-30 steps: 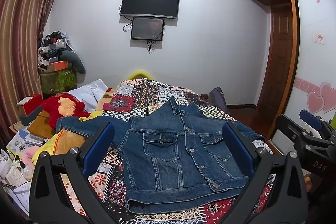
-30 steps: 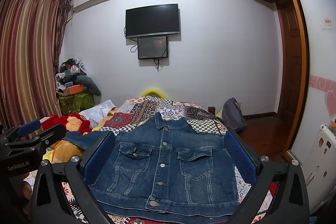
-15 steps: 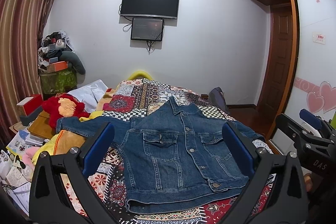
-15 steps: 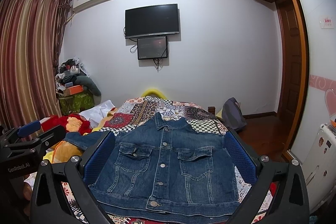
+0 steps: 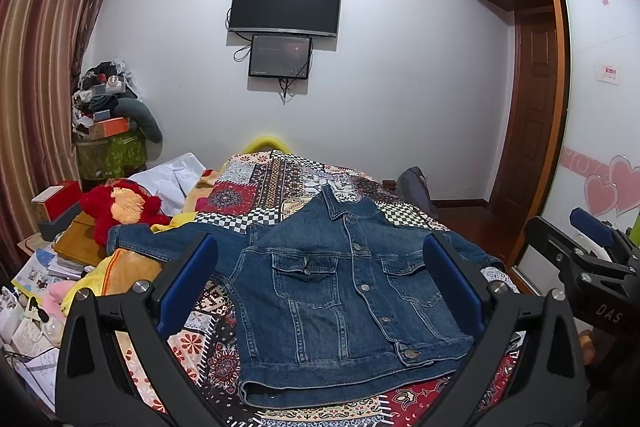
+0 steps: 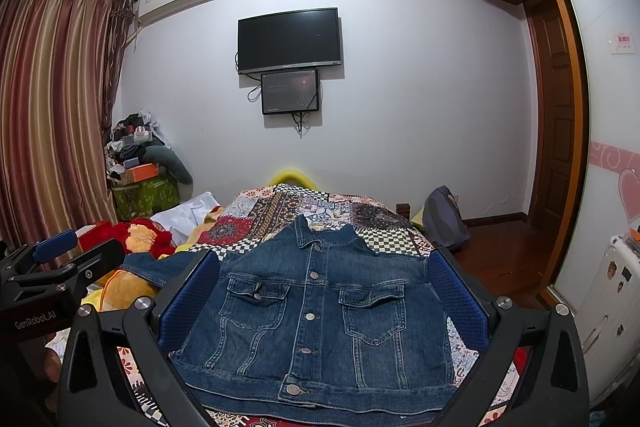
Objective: Fold large clothes
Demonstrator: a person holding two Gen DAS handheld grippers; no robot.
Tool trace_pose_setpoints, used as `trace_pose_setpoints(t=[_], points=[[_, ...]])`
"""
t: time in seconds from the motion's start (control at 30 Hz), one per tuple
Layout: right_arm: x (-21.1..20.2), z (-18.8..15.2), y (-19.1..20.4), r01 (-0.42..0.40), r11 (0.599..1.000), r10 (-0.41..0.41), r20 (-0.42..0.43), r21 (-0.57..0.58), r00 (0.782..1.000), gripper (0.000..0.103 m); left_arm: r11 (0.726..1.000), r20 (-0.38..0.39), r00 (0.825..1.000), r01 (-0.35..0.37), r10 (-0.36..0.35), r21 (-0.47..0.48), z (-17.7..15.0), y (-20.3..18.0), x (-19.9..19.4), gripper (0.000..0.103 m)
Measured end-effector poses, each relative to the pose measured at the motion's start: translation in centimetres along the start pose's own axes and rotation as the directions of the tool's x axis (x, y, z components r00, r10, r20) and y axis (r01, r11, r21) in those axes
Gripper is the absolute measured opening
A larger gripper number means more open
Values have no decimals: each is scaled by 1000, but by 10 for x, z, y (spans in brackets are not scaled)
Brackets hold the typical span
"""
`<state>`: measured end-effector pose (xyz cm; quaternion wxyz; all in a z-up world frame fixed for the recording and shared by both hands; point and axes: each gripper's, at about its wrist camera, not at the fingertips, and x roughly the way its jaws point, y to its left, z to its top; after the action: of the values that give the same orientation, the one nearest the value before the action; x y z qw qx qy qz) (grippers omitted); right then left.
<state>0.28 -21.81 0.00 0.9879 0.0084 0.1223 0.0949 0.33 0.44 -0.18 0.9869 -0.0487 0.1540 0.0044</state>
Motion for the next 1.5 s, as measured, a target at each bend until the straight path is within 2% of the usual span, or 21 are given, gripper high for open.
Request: trace_pose_setpoints(t=[0.9, 1.1, 1.2, 1.33, 1.4, 1.5], points=[[11, -2, 2, 18, 1000, -18, -32, 4, 999, 103, 1000, -15, 1000, -14, 14, -21, -2, 10, 10, 103], [34, -5, 2, 23, 1000, -23, -71, -3, 997, 103, 999, -48, 999, -24, 23, -36, -2, 28, 30, 103], [54, -3, 6, 30, 999, -34, -92, -45, 995, 103, 998, -73, 996, -59, 56, -38, 2, 46, 53, 103], [86, -1, 12, 6, 995, -19, -127, -101, 992, 103, 984, -111, 979, -177, 172, -33, 0, 81, 89, 103], [104, -1, 14, -14, 993, -3, -153, -115, 988, 103, 977, -150, 968, -209, 201, -40, -2, 104, 111, 103], [133, -5, 20, -57, 988, 28, -196, -144, 980, 103, 967, -233, 943, -253, 238, -38, -11, 142, 150, 103]])
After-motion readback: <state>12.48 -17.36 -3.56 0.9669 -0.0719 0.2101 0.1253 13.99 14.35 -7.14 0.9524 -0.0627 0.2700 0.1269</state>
